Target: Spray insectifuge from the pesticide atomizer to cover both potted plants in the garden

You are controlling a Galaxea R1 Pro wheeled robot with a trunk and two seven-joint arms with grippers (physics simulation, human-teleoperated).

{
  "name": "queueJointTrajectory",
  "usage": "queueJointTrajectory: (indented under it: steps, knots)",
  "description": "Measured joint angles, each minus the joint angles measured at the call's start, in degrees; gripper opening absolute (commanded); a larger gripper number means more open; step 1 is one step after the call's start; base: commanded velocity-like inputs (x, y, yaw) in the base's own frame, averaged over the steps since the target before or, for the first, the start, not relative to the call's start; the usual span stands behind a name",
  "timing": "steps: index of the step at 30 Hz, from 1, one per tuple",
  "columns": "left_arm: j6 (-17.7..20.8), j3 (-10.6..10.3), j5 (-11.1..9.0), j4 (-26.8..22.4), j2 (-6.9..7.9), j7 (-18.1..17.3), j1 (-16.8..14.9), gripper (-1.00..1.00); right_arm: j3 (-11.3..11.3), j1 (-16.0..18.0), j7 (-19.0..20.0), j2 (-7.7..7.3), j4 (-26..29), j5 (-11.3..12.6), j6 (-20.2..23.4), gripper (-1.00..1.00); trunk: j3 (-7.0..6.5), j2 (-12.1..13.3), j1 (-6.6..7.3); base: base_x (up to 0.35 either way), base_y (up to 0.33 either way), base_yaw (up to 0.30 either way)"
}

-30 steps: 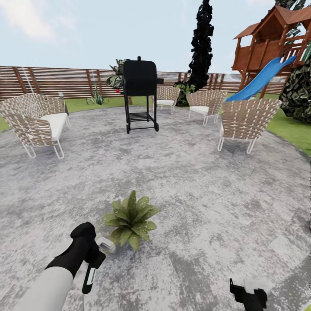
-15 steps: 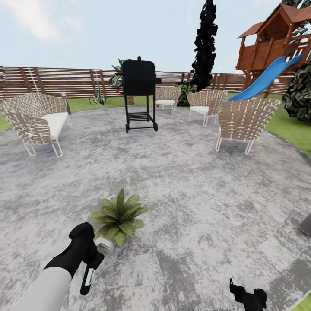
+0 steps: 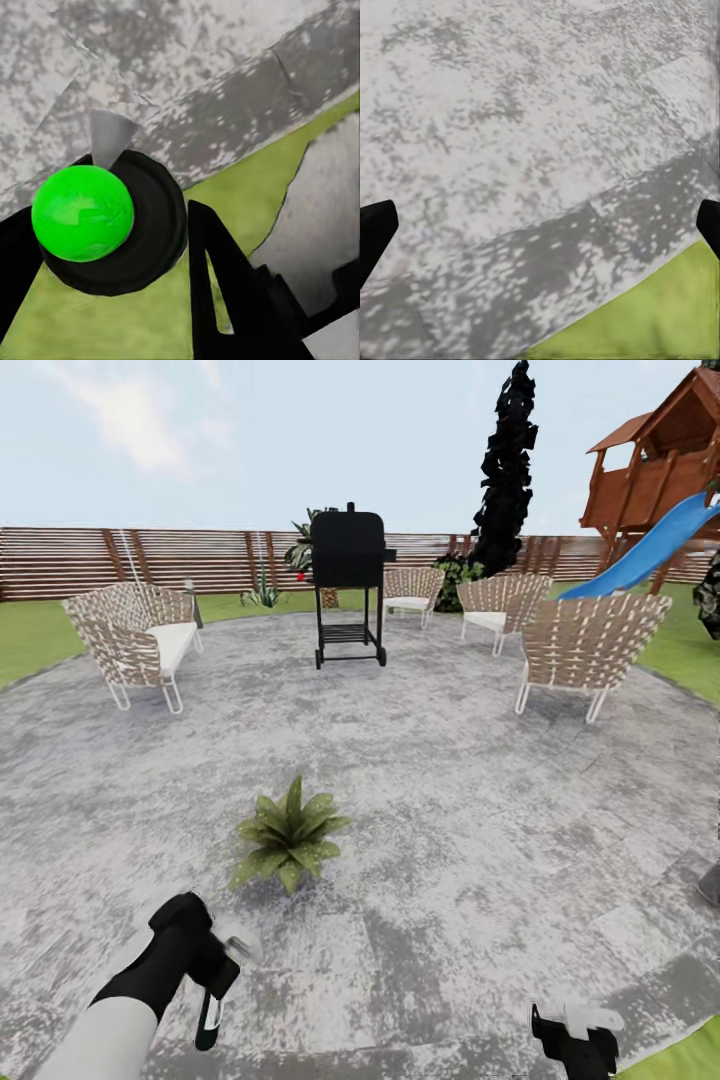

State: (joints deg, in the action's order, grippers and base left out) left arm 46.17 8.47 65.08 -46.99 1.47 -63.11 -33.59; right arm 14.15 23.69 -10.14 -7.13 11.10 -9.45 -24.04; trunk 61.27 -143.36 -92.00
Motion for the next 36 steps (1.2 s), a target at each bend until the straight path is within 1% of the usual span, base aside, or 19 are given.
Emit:
queueJointTrajectory:
  steps: [2, 3, 5, 6, 7, 9, 11, 12, 14, 17, 19, 21, 23, 24, 25, 26, 27, 29, 36]
  knots:
    - [-8.4, 2.5, -2.8, 0.0, 0.05, -0.1, 0.6, -1.0, -0.9, 0.0, 0.2, -0.11, 0.1, -0.8, 0.1, 1.0, 0.0, 0.0, 0.01, -0.172, -0.027, 0.001]
    - [-11.8, 3.0, -3.3, 0.1, 0.09, -0.1, 0.7, -1.0, -1.9, 0.0, 0.3, -0.14, 0.4, -1.8, 0.1, 1.0, 0.0, 0.0, 0.02, -0.071, -0.011, 0.001]
    - [-21.8, 3.6, -4.0, 1.7, 0.05, -0.2, 1.8, -1.0, -6.4, 0.0, 1.4, -0.17, 2.8, -6.7, 0.2, 1.0, 0.0, 0.0, 0.03, -0.03, -0.005, 0.0]
    - [-25.0, 3.6, -4.0, 2.3, -0.01, -0.1, 2.0, -1.0, -7.6, 0.0, 2.6, -0.18, 4.2, -8.5, 0.2, 1.0, 0.0, 0.0, 0.03, -0.015, -0.002, 0.0]
    - [-28.2, 3.7, -4.1, 2.7, -0.05, 0.3, 2.2, -1.0, -8.5, 0.0, 4.7, -0.18, 5.7, -10.1, 0.3, 1.0, 0.0, 0.0, 0.03, -0.008, -0.001, 0.0]
    - [-35.3, 3.8, -4.8, 3.4, -0.05, 1.6, 2.4, -1.0, -9.8, 0.0, 13.5, -0.19, 9.5, -13.9, 0.4, 1.0, 0.0, 0.0, 0.03, -0.003, 0.0, 0.0]
    - [-39.4, 3.9, -6.1, 3.8, -0.04, 2.0, 2.5, -1.0, -10.0, 0.0, 20.8, -0.21, 11.6, -15.5, 0.3, 1.0, 0.0, 0.0, 0.03, -0.001, 0.0, 0.0]
    - [-41.9, 3.9, -7.3, 4.3, -0.03, 2.5, 2.5, -1.0, -10.1, 0.0, 25.8, -0.24, 13.1, -16.9, 0.3, 1.0, 0.0, 0.0, 0.03, 0.0, 0.0, 0.0]
    - [-44.1, 3.9, -9.1, 5.1, -0.17, 5.3, 2.5, -1.0, -10.2, 0.2, 33.4, -0.28, 15.9, -20.2, 0.4, 1.0, 0.0, 0.0, 0.03, 0.0, 0.0, 0.0]
    - [-46.3, 2.8, -9.5, 6.2, -0.23, 7.1, 2.5, -1.0, -10.2, 0.4, 41.6, -0.19, 20.5, -24.6, 1.4, 1.0, 0.0, 0.0, 0.03, 0.0, 0.0, 0.0]
    - [-49.4, 2.1, -9.5, 9.2, -0.39, 7.3, 2.3, -1.0, -10.1, 0.5, 46.8, -0.08, 23.6, -25.6, 3.3, 1.0, 0.0, 0.0, 0.03, 0.0, 0.0, 0.0]
    - [-52.0, 0.4, -9.5, 14.0, -0.5, 7.2, 1.8, -1.0, -10.0, 0.5, 53.0, 0.12, 27.3, -26.0, 4.8, 1.0, 0.0, 0.0, 0.03, 0.0, 0.0, 0.0]
    - [-52.4, -1.6, -9.5, 15.4, -0.52, 6.8, 1.7, -1.0, -10.0, 0.5, 54.6, 0.29, 28.3, -26.0, 5.1, 1.0, 0.0, 0.0, 0.03, 0.0, 0.0, 0.0]
    - [-52.5, -3.3, -9.5, 15.8, -0.48, 5.9, 1.7, -1.0, -10.0, 0.5, 55.2, 0.52, 28.6, -26.1, 5.2, 1.0, 0.0, 0.0, 0.03, 0.0, 0.0, 0.0]
    - [-52.7, -5.7, -9.5, 16.2, -0.47, 4.2, 1.6, -1.0, -10.6, 0.5, 55.7, 2.26, 29.2, -26.2, 5.2, -1.0, 0.0, 0.0, 0.03, 0.0, 0.0, 0.0]
    - [-52.7, -6.2, -9.5, 16.3, -0.49, 3.9, 1.6, -1.0, -12.1, 0.5, 55.8, 3.51, 29.3, -26.3, 5.2, -1.0, 0.0, 0.0, 0.03, 0.0, 0.0, 0.0]
    - [-52.7, -6.3, -9.4, 16.3, -0.48, 3.8, 1.7, -1.0, -13.0, 0.5, 55.9, 3.97, 29.5, -26.4, 5.2, -1.0, 0.0, 0.0, 0.03, 0.0, 0.0, 0.0]
    - [-52.6, -6.4, -9.3, 16.3, -0.55, 3.7, 1.7, -1.0, -13.7, 0.6, 55.9, 4.43, 29.9, -26.4, 5.1, -1.0, 0.0, 0.0, 0.03, 0.0, 0.0, 0.0]
    - [-52.4, -7.3, -8.6, 16.0, -1.49, 4.1, 1.6, -1.0, -16.8, 0.7, 60.1, 9.77, 32.1, -26.3, 5.3, -1.0, 0.0, 0.0, 0.03, 0.0, 0.0, 0.0]
